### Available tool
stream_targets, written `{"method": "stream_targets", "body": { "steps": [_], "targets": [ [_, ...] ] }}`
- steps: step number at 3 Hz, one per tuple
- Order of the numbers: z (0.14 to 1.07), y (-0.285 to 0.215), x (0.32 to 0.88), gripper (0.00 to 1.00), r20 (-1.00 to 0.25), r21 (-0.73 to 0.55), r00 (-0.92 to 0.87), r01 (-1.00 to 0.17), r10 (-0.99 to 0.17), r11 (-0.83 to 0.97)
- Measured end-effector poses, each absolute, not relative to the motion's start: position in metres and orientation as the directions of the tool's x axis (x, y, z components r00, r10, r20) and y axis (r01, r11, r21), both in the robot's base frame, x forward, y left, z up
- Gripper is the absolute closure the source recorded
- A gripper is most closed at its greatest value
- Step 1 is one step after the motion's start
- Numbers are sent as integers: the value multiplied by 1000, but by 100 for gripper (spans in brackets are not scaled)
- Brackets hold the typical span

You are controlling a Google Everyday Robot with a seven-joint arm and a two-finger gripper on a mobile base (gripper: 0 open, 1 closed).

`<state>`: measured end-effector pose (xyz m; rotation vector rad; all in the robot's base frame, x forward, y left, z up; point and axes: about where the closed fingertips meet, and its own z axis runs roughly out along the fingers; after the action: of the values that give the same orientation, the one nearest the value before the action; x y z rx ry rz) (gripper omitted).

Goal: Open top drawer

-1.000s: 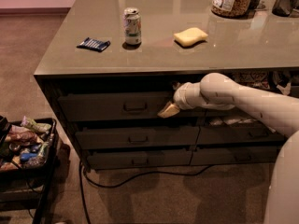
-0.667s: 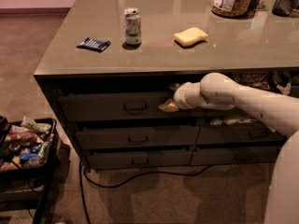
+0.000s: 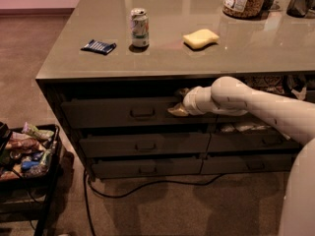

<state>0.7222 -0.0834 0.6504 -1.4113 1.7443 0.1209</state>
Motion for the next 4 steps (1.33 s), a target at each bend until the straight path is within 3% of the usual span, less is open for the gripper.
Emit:
{"method": "stream_targets", "body": {
  "steps": [1,4],
  "targets": [
    [650,-82,720,40,-661,-422,19,-836,-750,350],
    [649,-76,709,37,-655,-418,31,-847,-755,328]
  ]
}}
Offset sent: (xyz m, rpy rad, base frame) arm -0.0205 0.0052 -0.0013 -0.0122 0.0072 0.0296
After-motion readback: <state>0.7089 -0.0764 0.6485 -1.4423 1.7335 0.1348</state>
